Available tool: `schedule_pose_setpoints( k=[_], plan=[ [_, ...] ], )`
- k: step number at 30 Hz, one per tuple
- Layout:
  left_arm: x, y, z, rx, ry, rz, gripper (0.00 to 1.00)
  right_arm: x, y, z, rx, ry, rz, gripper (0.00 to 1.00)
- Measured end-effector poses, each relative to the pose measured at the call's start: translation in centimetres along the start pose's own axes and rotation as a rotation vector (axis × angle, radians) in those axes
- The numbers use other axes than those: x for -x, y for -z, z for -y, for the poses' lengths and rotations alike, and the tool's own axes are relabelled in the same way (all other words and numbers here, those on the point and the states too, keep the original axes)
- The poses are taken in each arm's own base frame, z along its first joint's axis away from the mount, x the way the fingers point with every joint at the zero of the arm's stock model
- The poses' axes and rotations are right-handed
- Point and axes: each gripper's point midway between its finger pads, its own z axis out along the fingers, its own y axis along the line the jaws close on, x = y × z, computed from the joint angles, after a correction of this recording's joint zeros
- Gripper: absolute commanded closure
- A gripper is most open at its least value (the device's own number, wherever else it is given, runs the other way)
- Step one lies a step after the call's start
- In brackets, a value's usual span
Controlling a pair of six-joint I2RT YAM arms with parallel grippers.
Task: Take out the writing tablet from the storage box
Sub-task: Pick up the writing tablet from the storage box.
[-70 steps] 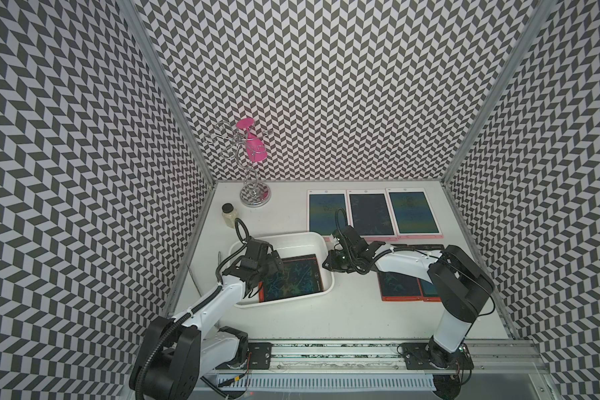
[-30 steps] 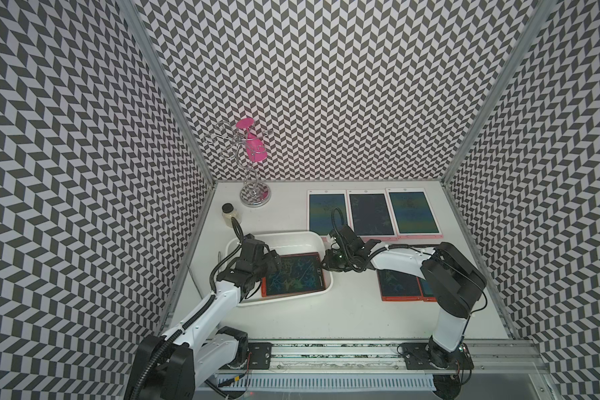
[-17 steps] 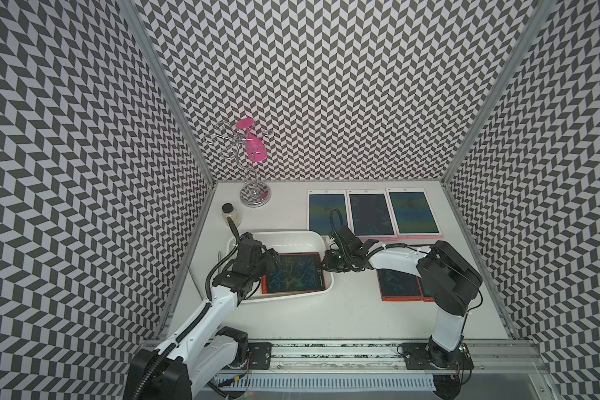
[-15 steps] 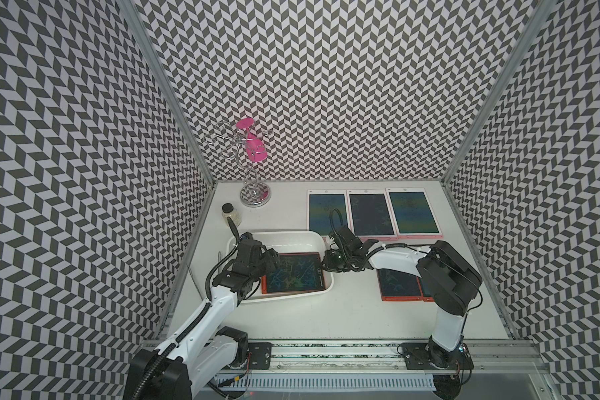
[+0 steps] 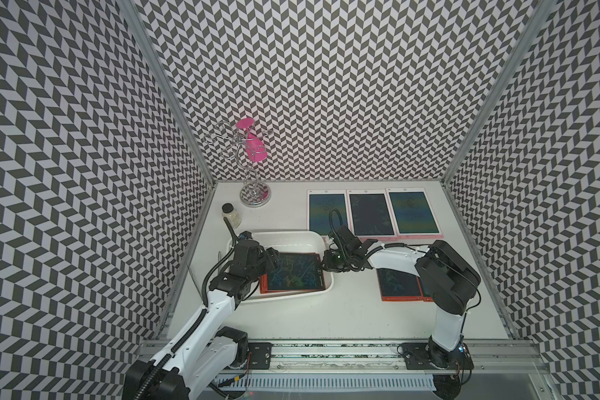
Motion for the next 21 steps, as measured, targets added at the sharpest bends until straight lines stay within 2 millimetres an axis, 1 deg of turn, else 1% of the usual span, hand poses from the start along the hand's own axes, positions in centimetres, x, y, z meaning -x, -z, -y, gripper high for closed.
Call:
schedule_pose_setpoints(
  k=[6, 10, 13, 15, 18, 21],
  plan=[
    [-0.3, -0.4, 0.2, -0.014, 0.001, -0.017, 0.27, 0.1, -0.1, -0.1, 0.001, 0.000, -0.002, 0.84],
    [-0.9, -0.8, 0.1, -0.035, 0.004, -0.032, 0.28, 0.1, -0.2, -0.2, 0.003, 0.002, -0.004, 0.84],
    [-1.3, -1.0, 0.0, -0.046, 0.011, -0.042, 0.33, 0.1, -0.2, -0.3, 0.006, 0.003, -0.005, 0.84],
    [-1.4, -1.2, 0.0, -0.055, 0.014, -0.048, 0.35, 0.1, -0.2, -0.3, 0.008, 0.003, -0.005, 0.84],
    [-1.7, -1.5, 0.0, -0.065, 0.020, -0.063, 0.44, 0.1, -0.3, -0.3, 0.008, 0.004, -0.005, 0.84],
    [-1.7, -1.8, 0.0, -0.069, 0.022, -0.072, 0.56, 0.1, -0.3, -0.4, 0.008, 0.005, -0.005, 0.84]
  ],
)
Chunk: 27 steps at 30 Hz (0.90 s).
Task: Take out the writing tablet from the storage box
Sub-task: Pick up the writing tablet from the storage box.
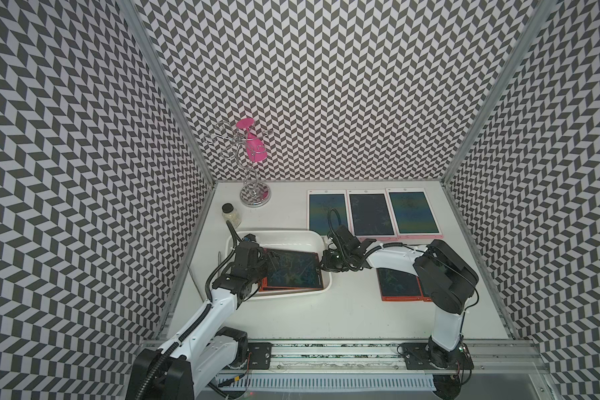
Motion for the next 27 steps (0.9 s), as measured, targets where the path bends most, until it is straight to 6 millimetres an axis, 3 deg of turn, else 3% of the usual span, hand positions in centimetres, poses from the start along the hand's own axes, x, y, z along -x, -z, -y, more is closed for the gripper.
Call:
schedule_pose_setpoints(
  k=[6, 11, 15, 21, 27],
  plan=[
    [0.6, -0.2, -0.4, -0.006, 0.017, 0.005, 0.74, 0.2, 0.1, 0.1, -0.007, -0.002, 0.004, 0.80],
    [1.5, 0.0, 0.2, -0.052, 0.025, 0.029, 0.87, 0.5, 0.2, -0.2, -0.002, 0.003, 0.013, 0.70],
    [2.4, 0.3, 1.5, -0.114, 0.022, 0.048, 0.99, 0.7, 0.3, -0.3, 0.002, 0.006, 0.015, 0.69],
    [2.7, 0.3, 1.6, -0.139, 0.033, 0.043, 1.00, 1.1, 0.8, -0.5, 0.015, 0.007, 0.022, 0.59],
    [2.9, 0.3, 1.5, -0.150, 0.048, 0.043, 1.00, 3.2, 3.1, -1.6, 0.051, 0.015, 0.082, 0.53]
  ],
)
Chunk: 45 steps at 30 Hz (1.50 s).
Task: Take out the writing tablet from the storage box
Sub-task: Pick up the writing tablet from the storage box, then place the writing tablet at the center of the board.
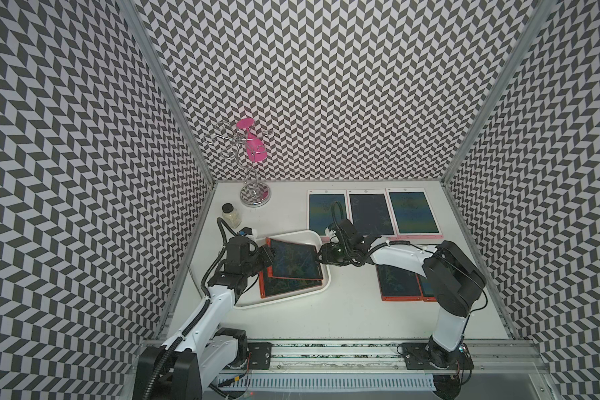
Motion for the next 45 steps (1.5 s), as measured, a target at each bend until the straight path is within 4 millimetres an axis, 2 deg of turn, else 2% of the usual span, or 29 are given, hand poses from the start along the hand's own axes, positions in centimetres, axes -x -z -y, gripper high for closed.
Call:
schedule_pose_setpoints(
  k=[7, 15, 24, 33, 38, 45],
  plan=[
    [0.6, 1.0, 0.1, -0.011, 0.015, 0.022, 1.00, 2.5, 2.6, -0.5, 0.027, 0.008, 0.077, 0.50],
    [2.0, 3.0, 0.6, -0.009, 0.020, 0.077, 1.00, 3.7, 3.6, -0.1, 0.028, 0.014, 0.107, 0.50],
    [2.6, 3.9, 1.6, -0.029, 0.031, 0.082, 1.00, 4.1, 5.7, -0.2, 0.060, 0.042, 0.131, 0.50],
    [5.7, 5.9, 5.6, -0.120, 0.001, 0.129, 1.00, 4.1, 8.0, 1.7, 0.072, 0.028, 0.141, 0.51],
    [5.9, 6.3, 6.7, -0.170, 0.021, 0.116, 1.00, 3.7, 9.1, 2.4, 0.120, 0.013, 0.131, 0.51],
    [6.2, 6.5, 9.3, -0.332, 0.108, 0.097, 1.00, 3.3, 11.9, 4.1, 0.222, -0.023, 0.159, 0.51]
  ],
)
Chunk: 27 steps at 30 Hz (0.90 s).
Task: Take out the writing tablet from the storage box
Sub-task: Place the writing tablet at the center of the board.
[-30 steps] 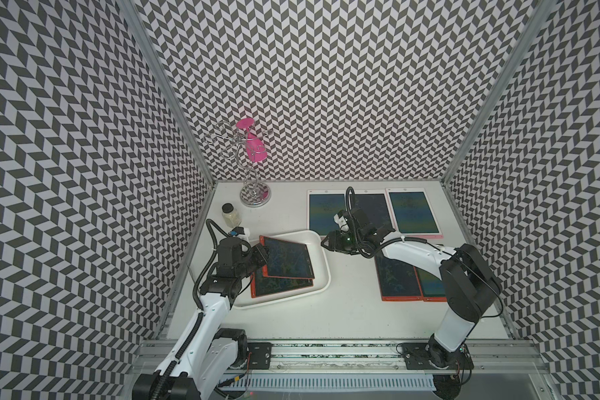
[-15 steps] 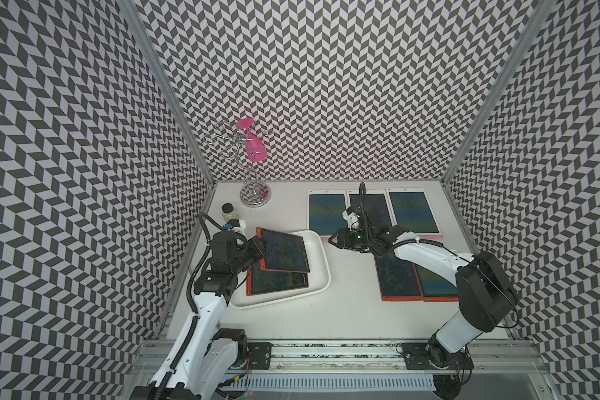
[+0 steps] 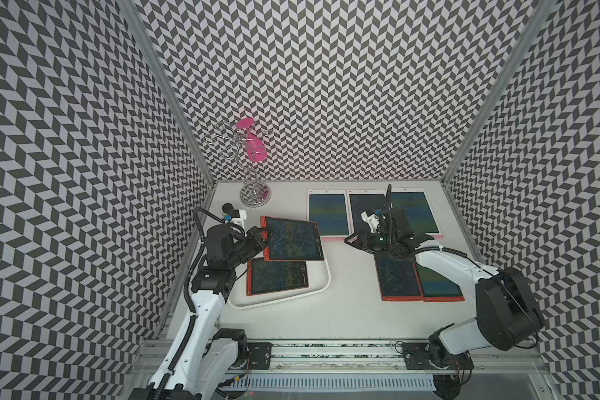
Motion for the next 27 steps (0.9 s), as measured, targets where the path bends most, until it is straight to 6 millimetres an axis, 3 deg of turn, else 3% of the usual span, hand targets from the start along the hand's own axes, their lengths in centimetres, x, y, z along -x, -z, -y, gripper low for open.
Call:
schedule_pose_setpoints(
  k=[9, 12, 18, 27],
  plan=[
    [-3.0, -1.4, -1.9, -0.071, 0.163, -0.060, 1.00, -0.4, 2.0, 0.5, 0.107, -0.025, 0.010, 0.50],
    [-3.9, -1.7, -1.7, -0.092, 0.193, -0.081, 1.00, -0.6, 2.1, 0.3, 0.142, -0.026, 0.005, 0.51],
    [-3.8, -1.7, -0.1, -0.147, 0.206, -0.072, 1.00, -1.1, 2.1, -0.2, 0.191, -0.031, -0.008, 0.52],
    [-3.7, -1.6, -0.1, -0.167, 0.270, -0.026, 1.00, -1.8, 2.0, 0.1, 0.214, -0.066, -0.010, 0.53]
  ],
)
